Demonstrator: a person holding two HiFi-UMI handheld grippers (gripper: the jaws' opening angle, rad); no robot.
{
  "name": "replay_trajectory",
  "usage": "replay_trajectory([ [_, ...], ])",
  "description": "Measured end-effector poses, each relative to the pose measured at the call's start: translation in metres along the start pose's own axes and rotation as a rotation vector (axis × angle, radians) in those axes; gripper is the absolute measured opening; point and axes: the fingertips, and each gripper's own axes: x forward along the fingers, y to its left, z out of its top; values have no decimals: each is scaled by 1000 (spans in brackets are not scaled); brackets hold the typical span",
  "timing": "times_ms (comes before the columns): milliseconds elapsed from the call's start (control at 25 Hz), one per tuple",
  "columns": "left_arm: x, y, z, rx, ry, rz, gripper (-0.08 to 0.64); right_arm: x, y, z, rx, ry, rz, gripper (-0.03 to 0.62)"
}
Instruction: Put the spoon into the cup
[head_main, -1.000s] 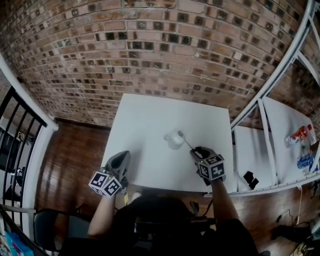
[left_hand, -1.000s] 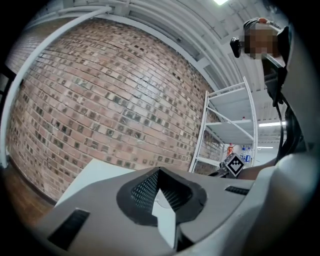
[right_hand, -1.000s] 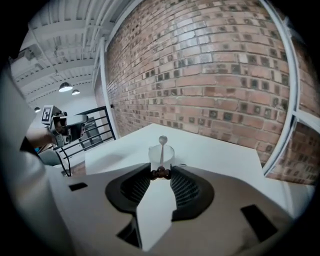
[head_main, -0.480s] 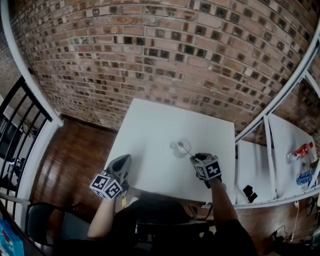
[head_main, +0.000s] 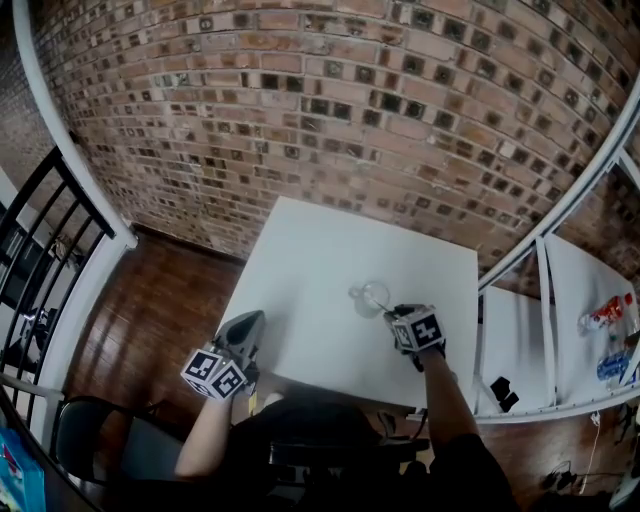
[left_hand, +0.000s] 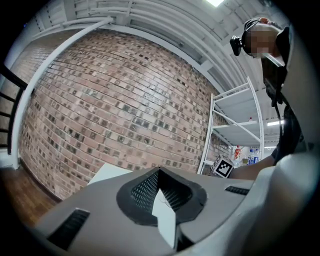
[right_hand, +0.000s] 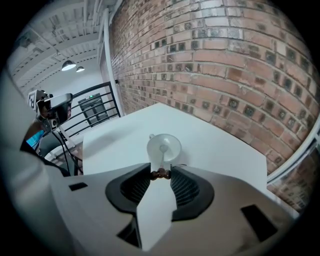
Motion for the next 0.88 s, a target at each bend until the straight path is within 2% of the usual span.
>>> replay_trajectory([
  [440,-12,-2,2,6,5,15,5,19,0,19,12,-34,-16,130],
  [640,-13,-3,4,15,16,8,5,18,1,21,16,-107,-39,132],
  [760,-10,-6,4,19,23,-3,5,11,1,23,18,-163,-47,160],
  [880,-4,-9,2,26,32,-23,5,-2,2,30,23,-272,-42,160],
])
